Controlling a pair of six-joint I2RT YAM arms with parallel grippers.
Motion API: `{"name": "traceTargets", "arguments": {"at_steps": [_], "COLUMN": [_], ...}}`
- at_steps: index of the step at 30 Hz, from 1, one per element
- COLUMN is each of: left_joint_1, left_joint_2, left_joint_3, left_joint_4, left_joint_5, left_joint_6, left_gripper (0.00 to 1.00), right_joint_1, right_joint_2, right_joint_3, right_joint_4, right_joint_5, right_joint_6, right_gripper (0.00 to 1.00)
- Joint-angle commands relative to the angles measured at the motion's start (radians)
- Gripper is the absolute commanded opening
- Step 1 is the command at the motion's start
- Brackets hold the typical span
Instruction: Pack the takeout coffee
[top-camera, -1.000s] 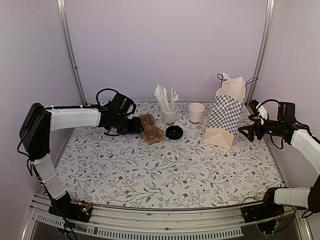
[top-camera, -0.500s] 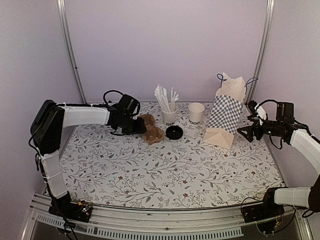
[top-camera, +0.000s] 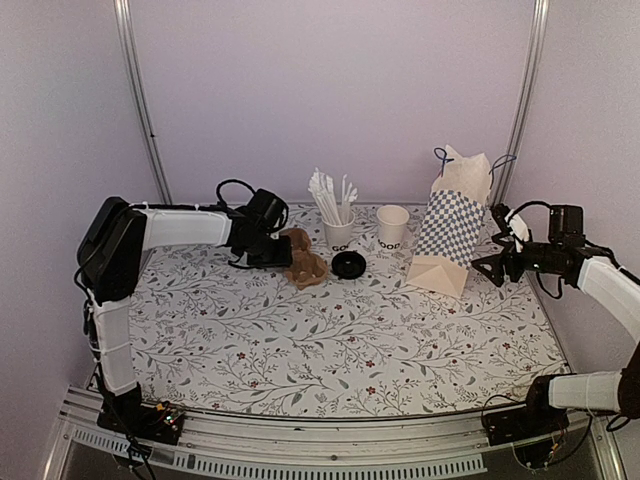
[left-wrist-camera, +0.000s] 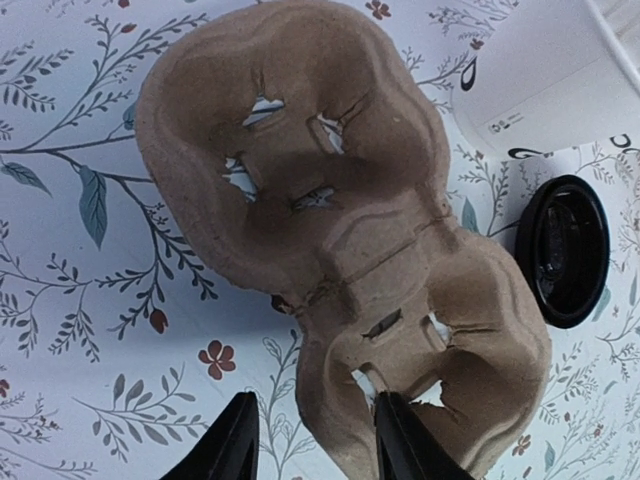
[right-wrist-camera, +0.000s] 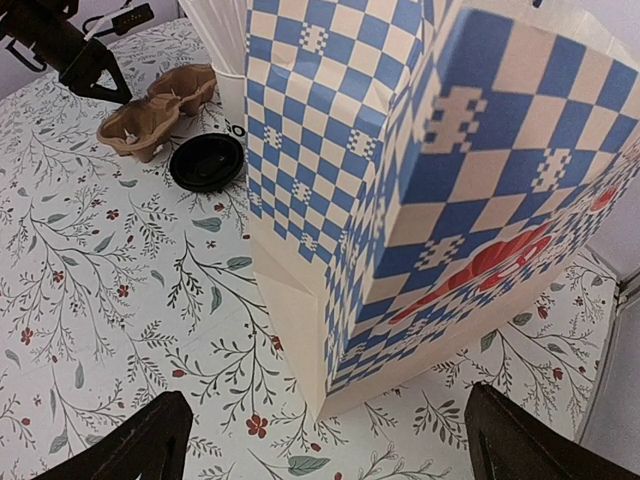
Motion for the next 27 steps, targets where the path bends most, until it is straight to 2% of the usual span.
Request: {"name": "traceTargets", "arguments": {"at_steps": [1, 13, 27], "left_joint_1": [-0.008, -0.008, 0.046], "left_joint_2": [0.035, 0.073, 0.067], "left_joint_3": [0.047, 0.074, 0.072], "left_joint_4": [-0.036, -0.043, -0.059], "left_joint_5": [-0.037, -0.058, -0.082], "left_joint_6": [0.032, 0.058, 0.102], "left_gripper": [0.43, 0.35, 0.35], "right_joint_1": [0.022, 0.028, 0.030], "right_joint_2": [0.020, 0.021, 0.023], "right_joint_3": [0.008, 0.005, 0.007], "right_joint_4": [-0.014, -0.014, -0.018], "right_joint_5": [0.029, 0.044, 0.051], "right_joint_6": [-0.010, -0.017, -0.018], "right_gripper": [0.99, 0.99, 0.99]}}
